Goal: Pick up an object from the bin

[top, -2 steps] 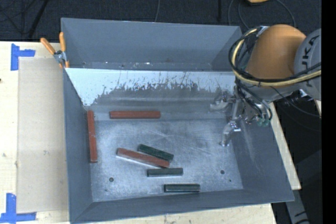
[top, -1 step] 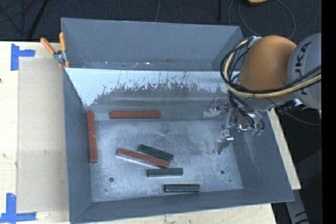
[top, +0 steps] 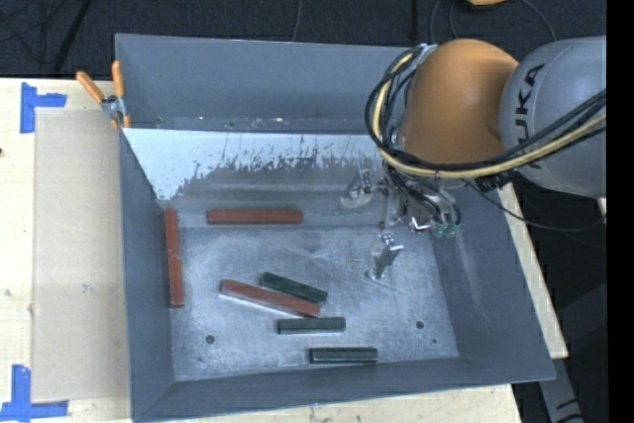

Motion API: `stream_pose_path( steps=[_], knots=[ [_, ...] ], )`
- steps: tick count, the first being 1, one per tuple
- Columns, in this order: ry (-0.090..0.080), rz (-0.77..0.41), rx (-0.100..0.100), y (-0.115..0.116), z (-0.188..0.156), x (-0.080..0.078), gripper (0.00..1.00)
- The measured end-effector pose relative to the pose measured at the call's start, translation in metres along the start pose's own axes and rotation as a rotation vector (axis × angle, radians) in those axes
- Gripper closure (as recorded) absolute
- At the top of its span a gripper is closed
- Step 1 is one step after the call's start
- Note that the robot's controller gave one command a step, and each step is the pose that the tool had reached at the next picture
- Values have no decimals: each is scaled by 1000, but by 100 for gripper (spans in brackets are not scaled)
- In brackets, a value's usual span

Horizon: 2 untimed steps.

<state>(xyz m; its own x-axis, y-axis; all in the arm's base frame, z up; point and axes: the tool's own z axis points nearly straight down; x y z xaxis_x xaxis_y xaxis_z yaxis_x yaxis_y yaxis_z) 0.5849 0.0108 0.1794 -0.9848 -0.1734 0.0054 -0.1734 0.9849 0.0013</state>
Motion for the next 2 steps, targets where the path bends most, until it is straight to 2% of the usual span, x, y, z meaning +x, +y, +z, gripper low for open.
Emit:
stream_pose_path(
  steps=[1,2],
  knots=[
    [-13,37,1,-5,39,15,0],
    [-4,-49,1,45,78,26,100]
  ],
)
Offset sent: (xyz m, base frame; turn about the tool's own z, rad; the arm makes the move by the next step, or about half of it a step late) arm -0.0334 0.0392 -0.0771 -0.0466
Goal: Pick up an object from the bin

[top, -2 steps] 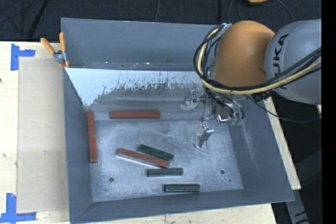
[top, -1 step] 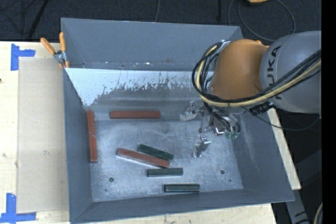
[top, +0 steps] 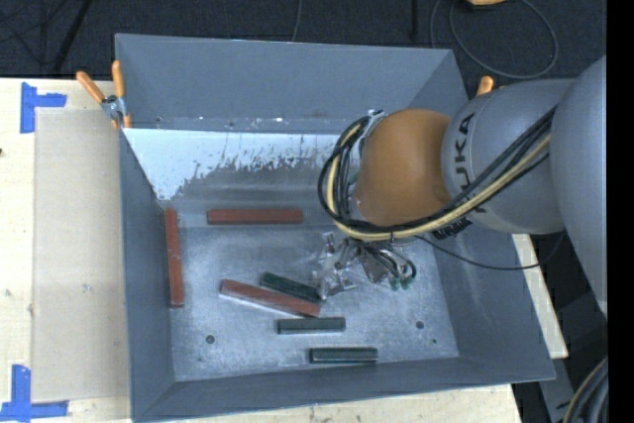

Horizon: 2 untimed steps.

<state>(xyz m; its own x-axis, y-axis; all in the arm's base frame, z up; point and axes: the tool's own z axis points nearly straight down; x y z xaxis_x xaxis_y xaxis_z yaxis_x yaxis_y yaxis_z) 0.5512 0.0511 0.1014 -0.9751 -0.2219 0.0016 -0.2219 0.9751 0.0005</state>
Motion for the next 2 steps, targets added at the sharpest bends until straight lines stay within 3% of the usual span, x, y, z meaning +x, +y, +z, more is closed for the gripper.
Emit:
stream_pose_path(
  steps=[1,2],
  knots=[
    [0,-2,0,0,0,0,0],
    [0,-2,0,0,0,0,0]
  ],
)
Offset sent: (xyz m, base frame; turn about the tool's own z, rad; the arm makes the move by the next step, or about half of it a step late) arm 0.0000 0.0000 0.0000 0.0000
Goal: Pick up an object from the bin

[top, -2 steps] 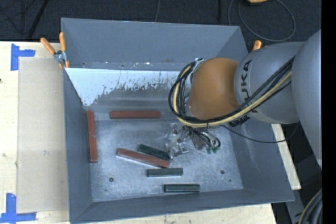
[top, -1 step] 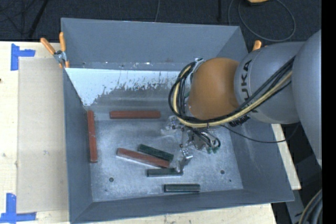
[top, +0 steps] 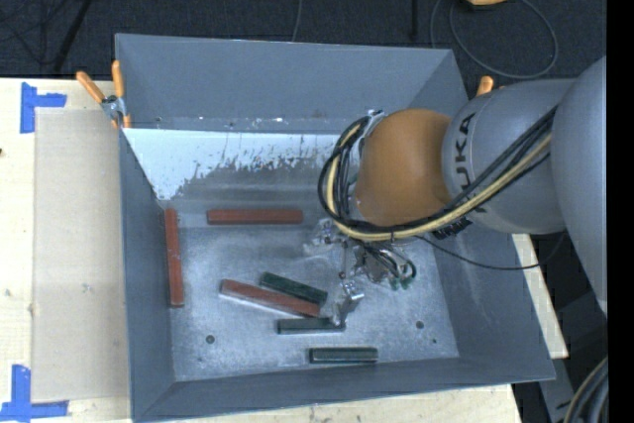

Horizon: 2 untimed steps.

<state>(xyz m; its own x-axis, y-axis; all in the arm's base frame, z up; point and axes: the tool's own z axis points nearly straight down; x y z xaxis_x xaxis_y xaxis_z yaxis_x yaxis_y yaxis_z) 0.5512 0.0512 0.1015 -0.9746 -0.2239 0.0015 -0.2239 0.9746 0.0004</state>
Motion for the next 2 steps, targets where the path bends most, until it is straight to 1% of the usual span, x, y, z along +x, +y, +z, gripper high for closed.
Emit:
stream_pose_path(
  steps=[1,2],
  knots=[
    [-16,-124,5,35,21,7,100],
    [-16,-124,5,35,21,7,100]
  ],
)
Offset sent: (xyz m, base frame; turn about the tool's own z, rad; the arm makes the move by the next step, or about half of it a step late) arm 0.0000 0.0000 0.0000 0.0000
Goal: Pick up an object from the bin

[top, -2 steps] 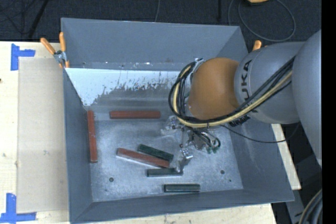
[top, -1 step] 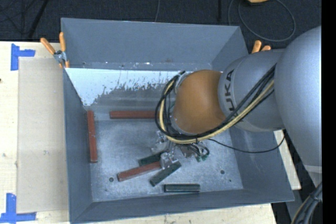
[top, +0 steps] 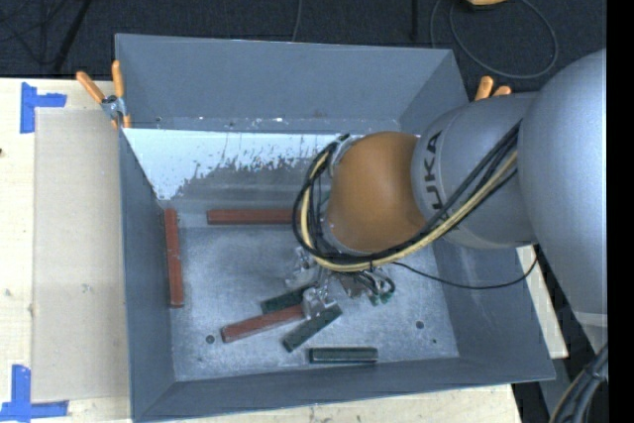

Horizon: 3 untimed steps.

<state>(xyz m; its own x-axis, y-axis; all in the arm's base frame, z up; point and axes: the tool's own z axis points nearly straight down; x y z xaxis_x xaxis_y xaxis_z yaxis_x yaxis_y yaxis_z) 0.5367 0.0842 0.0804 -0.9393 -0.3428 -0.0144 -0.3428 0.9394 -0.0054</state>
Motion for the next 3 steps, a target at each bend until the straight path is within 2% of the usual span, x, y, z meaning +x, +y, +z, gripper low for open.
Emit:
stream_pose_path(
  steps=[1,2,3],
  knots=[
    [12,-35,-6,5,-125,-3,100],
    [13,-36,-6,5,-125,-2,0],
    [13,-37,-6,5,-125,-2,0]
  ],
)
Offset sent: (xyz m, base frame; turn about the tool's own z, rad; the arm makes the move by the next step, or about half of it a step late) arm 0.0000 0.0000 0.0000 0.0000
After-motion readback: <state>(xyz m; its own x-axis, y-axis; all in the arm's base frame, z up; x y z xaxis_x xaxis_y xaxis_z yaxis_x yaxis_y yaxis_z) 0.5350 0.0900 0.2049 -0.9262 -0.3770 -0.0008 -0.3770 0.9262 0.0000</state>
